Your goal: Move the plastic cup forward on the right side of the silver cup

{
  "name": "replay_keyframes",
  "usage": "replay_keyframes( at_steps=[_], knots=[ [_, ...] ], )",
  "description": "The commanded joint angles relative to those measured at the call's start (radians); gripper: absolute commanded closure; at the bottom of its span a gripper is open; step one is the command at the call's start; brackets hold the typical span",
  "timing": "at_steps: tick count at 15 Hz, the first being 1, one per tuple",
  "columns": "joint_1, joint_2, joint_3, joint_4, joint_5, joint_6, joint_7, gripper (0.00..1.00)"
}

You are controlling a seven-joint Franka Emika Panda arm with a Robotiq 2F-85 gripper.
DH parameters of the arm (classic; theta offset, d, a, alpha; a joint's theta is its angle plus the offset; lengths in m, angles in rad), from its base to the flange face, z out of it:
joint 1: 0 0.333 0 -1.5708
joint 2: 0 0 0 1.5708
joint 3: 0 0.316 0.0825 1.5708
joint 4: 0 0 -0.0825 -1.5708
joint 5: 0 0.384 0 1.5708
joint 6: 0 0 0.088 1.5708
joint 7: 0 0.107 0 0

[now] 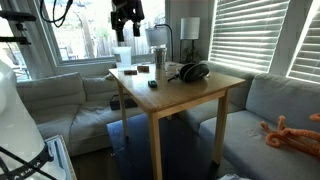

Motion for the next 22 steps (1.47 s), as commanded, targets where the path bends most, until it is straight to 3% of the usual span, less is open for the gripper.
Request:
replay_keyframes(
  at_steps=[1,5,9,15,16,22],
  knots=[
    [0.085,0.064,0.094,0.09,0.016,0.011,0.03,0.0],
    [0.168,0.171,0.193,0.191,0.012,0.128,0.054,0.0],
    [0.22,0.329,0.245,0.319,0.05,0.203,0.05,0.0],
    [0.285,0.586,0.299,0.559,0.124,0.158,0.088,0.0],
    [0.275,0.493,0.275,0.446,0.103,0.212,0.057,0.0],
    [0.28,0.515,0.272,0.465,0.1,0.212,0.062,0.0]
  ],
)
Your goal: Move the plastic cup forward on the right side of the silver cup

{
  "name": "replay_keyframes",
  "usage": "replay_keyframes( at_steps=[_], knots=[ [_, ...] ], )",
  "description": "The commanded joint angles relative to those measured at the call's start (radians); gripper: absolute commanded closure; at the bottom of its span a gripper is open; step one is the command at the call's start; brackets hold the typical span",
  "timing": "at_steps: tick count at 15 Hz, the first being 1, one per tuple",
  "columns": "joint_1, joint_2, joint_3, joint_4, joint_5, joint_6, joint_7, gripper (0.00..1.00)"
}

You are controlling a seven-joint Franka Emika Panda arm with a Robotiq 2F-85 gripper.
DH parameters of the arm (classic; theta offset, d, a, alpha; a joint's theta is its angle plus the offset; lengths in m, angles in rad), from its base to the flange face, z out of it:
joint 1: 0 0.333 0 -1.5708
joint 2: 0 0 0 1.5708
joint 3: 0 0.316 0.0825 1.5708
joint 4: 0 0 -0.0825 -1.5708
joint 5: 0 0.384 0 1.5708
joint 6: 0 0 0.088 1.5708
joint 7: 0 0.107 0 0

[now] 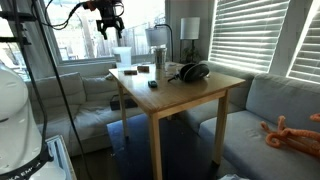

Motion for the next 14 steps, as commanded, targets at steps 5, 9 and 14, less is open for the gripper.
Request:
replay_keyframes(
  at_steps=[5,9,14],
  knots=[
    [0.035,0.045,0.016,0.029,0.015,-0.018,0.032,0.0],
    [0.053,0.071,0.022,0.023,0.008,-0.021,0.059,0.0],
    [0.057,0.089,0.016,0.008,-0.049,-0.006,0.088,0.39]
  ],
)
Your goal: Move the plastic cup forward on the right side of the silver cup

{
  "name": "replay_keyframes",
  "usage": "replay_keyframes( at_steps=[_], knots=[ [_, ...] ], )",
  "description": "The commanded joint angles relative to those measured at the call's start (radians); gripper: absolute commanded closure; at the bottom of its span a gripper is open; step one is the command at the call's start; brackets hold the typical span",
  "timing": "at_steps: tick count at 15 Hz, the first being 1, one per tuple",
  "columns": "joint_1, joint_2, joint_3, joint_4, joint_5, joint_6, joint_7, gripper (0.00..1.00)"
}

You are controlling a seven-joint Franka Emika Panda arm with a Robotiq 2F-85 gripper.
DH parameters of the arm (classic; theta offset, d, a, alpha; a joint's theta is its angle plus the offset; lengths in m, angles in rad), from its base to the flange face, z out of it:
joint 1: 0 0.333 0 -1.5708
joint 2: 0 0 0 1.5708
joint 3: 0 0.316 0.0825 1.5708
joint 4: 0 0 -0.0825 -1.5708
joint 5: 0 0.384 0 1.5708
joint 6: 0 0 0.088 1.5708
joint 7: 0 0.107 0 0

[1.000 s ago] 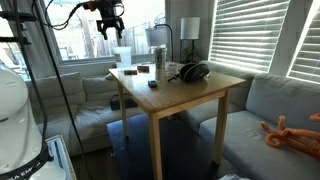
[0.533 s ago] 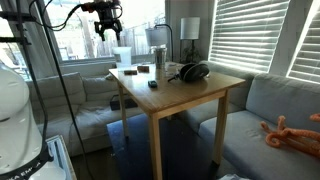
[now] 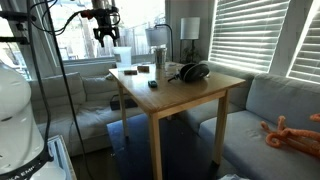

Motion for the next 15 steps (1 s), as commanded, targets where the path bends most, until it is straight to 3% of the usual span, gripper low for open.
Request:
replay_keyframes(
  at_steps=[1,2,6,7,8,9,11,15],
  knots=[
    [0.01,0.017,-0.006,0.006,-0.05,-0.002,0.03,0.48],
    [0.011,0.02,-0.006,0.005,-0.065,0.003,0.028,0.55],
    [0.013,0.028,-0.006,0.005,-0.112,0.018,0.019,0.57],
    [0.013,0.031,-0.006,0.006,-0.114,0.023,0.016,0.64],
    [0.014,0.033,-0.005,0.007,-0.118,0.023,0.017,0.82],
    [0.015,0.033,-0.005,0.007,-0.12,0.024,0.016,0.84],
    [0.015,0.029,-0.005,0.007,-0.112,0.027,0.011,0.99],
    [0.012,0.012,-0.006,0.01,-0.102,0.027,-0.002,1.0]
  ],
)
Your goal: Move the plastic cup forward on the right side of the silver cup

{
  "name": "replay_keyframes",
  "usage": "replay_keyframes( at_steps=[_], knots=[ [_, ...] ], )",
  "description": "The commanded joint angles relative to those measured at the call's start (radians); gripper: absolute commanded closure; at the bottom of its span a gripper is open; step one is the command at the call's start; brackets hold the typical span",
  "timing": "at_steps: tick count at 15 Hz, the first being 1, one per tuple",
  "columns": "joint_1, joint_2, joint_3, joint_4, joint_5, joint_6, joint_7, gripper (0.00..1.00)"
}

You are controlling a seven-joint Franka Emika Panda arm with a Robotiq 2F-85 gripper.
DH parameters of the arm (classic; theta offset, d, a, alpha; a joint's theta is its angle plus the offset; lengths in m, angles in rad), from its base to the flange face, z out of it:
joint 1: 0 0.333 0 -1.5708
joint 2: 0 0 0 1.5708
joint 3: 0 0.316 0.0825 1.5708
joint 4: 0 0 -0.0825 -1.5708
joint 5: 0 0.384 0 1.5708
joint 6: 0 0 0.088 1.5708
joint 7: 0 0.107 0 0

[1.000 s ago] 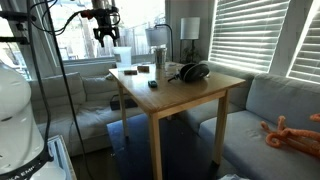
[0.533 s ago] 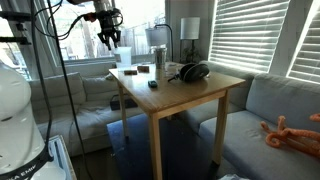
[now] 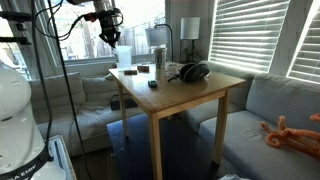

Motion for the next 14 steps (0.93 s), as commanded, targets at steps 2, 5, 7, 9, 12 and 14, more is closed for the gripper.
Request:
replay_keyframes(
  at_steps=[2,5,7,9,12,14],
  knots=[
    [0.009,-0.039,-0.006,0.013,-0.003,-0.008,-0.017,0.99],
    [0.004,-0.093,-0.009,0.025,-0.019,-0.068,-0.007,0.99],
    [-0.006,-0.144,-0.015,0.017,-0.035,-0.108,-0.015,0.99],
    [-0.02,-0.195,-0.025,0.002,-0.064,-0.158,-0.025,0.99],
    [-0.051,-0.269,-0.056,-0.027,-0.078,-0.223,-0.065,0.99],
    [-0.077,-0.321,-0.084,-0.058,-0.102,-0.235,-0.109,0.99]
  ],
)
